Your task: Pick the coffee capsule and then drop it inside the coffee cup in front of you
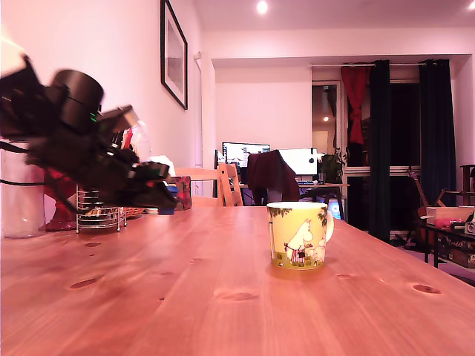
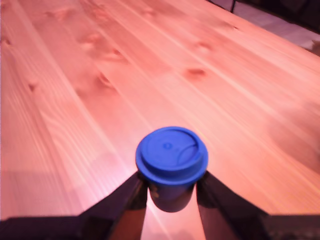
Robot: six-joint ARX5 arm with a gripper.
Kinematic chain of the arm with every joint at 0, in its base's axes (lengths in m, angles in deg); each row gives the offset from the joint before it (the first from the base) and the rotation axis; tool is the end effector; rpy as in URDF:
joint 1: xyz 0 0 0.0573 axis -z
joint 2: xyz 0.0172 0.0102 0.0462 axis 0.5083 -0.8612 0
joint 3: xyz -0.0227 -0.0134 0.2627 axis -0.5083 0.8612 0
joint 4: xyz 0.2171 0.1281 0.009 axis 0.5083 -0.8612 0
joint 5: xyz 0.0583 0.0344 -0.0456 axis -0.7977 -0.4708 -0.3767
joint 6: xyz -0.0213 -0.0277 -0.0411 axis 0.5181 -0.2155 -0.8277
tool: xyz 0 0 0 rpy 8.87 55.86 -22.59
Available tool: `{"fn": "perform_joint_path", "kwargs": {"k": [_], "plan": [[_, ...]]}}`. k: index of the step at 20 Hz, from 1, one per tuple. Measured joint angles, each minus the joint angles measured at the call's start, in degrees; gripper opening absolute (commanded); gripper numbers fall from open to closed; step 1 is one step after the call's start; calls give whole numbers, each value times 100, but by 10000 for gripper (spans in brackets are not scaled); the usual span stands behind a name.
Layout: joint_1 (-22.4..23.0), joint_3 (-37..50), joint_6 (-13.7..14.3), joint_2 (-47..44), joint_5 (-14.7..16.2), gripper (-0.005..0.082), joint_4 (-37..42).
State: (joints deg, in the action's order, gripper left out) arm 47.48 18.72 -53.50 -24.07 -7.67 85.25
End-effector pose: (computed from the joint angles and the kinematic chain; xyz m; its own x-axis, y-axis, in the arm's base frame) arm 0.3609 -0.1197 0.1487 0.7222 -0.5603 -0.4056 0.5788 0.8106 -0.0891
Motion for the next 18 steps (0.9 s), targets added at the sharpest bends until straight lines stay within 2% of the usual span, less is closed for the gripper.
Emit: {"fn": "perform_joint_path", "kwargs": {"k": [3,9,18], "plan": [[72,518,-11,385,-2,175,271],[345,1268,-229,822,-2,175,525],[1217,1602,-328,1388,2,175,560]]}}
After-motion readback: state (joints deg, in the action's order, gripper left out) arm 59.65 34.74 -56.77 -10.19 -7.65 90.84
